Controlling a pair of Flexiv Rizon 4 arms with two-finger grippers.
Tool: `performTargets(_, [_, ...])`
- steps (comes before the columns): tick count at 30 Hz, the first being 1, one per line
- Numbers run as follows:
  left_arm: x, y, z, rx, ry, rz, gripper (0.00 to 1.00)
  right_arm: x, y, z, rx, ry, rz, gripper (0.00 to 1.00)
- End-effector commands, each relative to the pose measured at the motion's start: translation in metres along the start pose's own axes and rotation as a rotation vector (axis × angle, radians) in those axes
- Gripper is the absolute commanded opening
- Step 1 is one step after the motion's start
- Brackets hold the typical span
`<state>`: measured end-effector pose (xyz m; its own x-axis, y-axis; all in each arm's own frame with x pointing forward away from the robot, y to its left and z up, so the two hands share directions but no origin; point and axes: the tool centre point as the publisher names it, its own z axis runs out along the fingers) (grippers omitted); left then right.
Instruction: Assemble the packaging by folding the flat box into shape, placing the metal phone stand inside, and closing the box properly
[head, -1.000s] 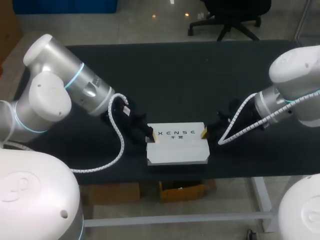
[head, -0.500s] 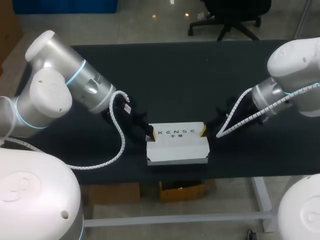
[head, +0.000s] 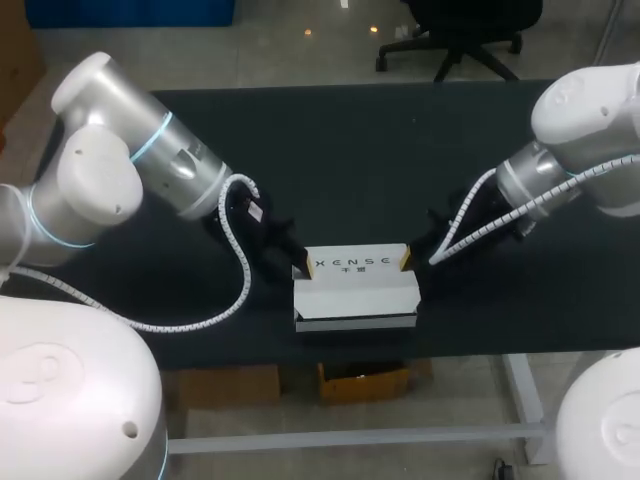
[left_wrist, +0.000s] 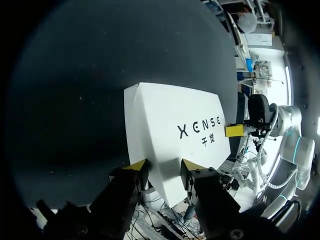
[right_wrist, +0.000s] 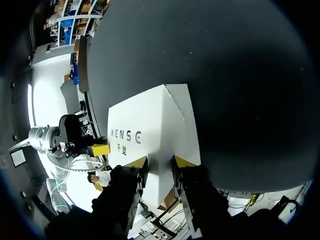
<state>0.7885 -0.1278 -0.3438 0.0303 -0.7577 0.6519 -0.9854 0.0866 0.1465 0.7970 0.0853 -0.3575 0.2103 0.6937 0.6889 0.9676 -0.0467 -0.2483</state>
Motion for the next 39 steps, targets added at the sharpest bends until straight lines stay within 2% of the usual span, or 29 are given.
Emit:
performTargets(1, [0.003,-0.006,0.001,-0.029,0.010,-0.003,0.42,0.004,0.002,0.002,0.017,0.001,0.005,0.29])
performTargets(17, [0.009,-0.009,-0.005,-0.111,0.023,-0.034,0.42,0.007,-0.001,-0.003,0.051,0.001,0.025,0.29])
performTargets(39, [0.015,-0.010,-0.007,-0.153,-0.033,-0.114,0.43,0.012,-0.001,-0.008,0.077,-0.025,0.060,0.30])
